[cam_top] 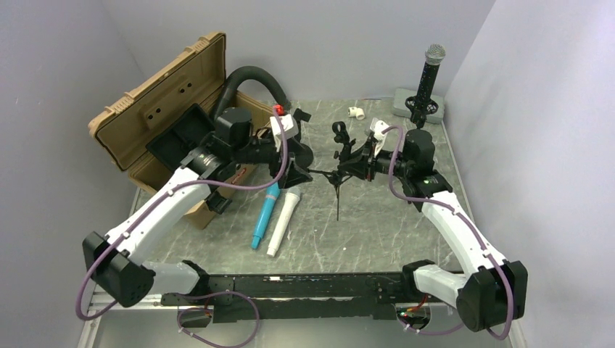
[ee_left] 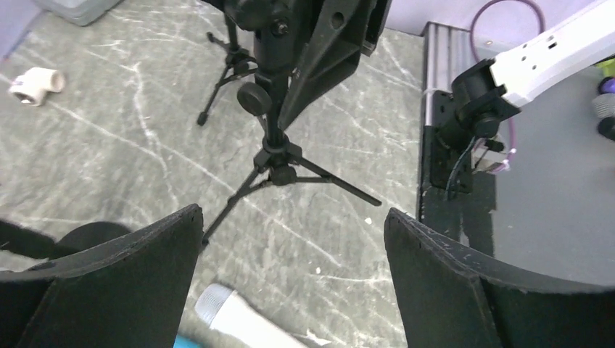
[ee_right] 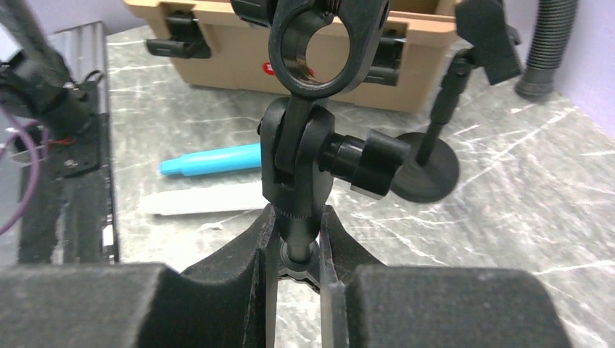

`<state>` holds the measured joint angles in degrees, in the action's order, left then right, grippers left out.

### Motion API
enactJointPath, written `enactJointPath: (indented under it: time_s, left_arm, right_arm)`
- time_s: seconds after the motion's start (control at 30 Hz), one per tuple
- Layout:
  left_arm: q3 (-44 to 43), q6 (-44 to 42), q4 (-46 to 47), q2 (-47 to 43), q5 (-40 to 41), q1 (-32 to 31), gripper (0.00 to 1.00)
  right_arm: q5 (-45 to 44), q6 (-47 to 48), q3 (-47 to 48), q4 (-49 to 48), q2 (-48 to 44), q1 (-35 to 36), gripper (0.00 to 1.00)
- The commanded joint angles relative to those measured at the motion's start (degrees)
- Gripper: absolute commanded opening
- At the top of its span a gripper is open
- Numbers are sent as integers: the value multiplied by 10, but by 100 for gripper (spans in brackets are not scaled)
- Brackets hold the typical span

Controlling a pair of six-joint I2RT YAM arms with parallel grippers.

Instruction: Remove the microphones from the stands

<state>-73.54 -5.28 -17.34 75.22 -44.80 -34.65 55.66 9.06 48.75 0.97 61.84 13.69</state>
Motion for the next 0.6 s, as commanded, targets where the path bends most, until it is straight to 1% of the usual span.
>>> enactJointPath:
  time_s: [0.0, 0.13, 0.33, 0.57]
  left_arm:
    - [17, -54, -24, -47, 34, 13, 97]
    - [28, -62, -29, -67, 51, 24, 98]
    - [43, -56, -23, -80, 60, 31, 99]
    - [59, -60, -15, -87, 66, 37, 99]
  right_arm:
    - [-69, 42, 31, -88, 19, 7, 0]
    - [-134, 82, 29, -138, 67, 13, 0]
    - [-188, 91, 33, -235, 149, 13, 0]
    - [-194, 83, 75, -303, 259, 12, 0]
